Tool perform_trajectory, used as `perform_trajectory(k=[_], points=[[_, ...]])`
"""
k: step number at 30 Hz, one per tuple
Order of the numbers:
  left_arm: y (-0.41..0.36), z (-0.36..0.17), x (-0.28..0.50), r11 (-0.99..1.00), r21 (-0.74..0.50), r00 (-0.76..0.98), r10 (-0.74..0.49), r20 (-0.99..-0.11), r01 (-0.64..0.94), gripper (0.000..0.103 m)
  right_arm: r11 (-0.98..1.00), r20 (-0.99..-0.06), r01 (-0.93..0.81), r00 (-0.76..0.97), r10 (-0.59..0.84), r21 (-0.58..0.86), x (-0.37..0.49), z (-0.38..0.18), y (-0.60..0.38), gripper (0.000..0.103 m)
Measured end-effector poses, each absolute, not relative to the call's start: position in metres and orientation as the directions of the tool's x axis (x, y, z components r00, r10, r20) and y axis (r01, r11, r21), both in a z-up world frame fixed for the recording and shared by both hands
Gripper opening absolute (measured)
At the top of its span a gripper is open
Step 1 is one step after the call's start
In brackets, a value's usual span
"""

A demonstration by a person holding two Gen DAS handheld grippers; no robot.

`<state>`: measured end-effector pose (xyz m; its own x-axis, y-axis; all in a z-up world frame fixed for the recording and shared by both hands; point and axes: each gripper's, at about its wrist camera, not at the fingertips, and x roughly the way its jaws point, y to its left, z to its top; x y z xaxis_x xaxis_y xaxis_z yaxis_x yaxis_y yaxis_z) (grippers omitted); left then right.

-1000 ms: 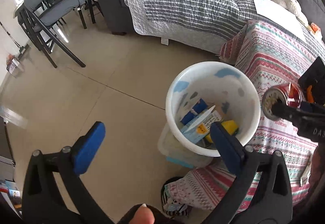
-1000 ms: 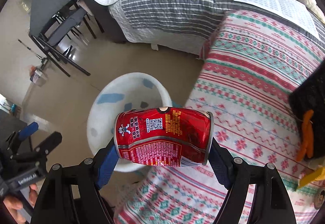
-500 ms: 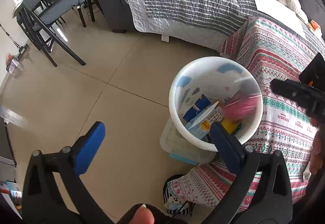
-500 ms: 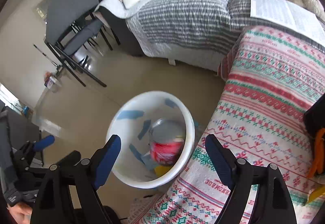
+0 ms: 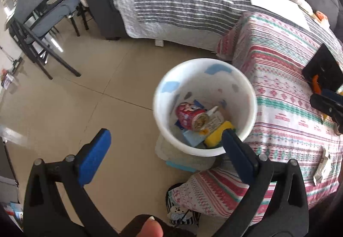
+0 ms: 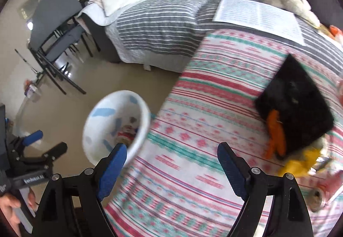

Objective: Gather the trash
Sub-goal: 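Move both tools back over the table toward the remaining trash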

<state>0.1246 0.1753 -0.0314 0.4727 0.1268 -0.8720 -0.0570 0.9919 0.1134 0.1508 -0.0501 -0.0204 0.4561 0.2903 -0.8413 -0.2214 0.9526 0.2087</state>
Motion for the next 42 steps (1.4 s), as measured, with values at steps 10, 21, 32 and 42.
perform_trajectory(k=[10, 21, 32, 42], points=[[0.116, -0.025, 0.129, 0.996, 0.06, 0.475, 0.023, -0.879, 0.064, 0.102, 0.984, -0.845, -0.107, 0.505, 0.175, 0.139, 0.123, -0.004, -0.155, 0.088], [0.028, -0.014, 0.128, 0.976, 0.01, 0.472, -0.097, -0.876, 0.219, 0.102, 0.995, -0.879, 0.067, 0.475, 0.039, 0.08, 0.096, -0.022, -0.265, 0.089], [-0.034, -0.019, 0.136, 0.955, -0.028, 0.447, -0.164, -0.879, 0.294, 0.103, 0.994, -0.925, 0.1, 0.379, -0.005, 0.036, 0.092, -0.047, -0.304, 0.089], [-0.072, -0.024, 0.143, 0.944, -0.07, 0.412, -0.207, -0.887, 0.323, 0.102, 0.997, -0.938, 0.046, 0.344, 0.04, 0.059, 0.1, -0.057, -0.299, 0.091]])
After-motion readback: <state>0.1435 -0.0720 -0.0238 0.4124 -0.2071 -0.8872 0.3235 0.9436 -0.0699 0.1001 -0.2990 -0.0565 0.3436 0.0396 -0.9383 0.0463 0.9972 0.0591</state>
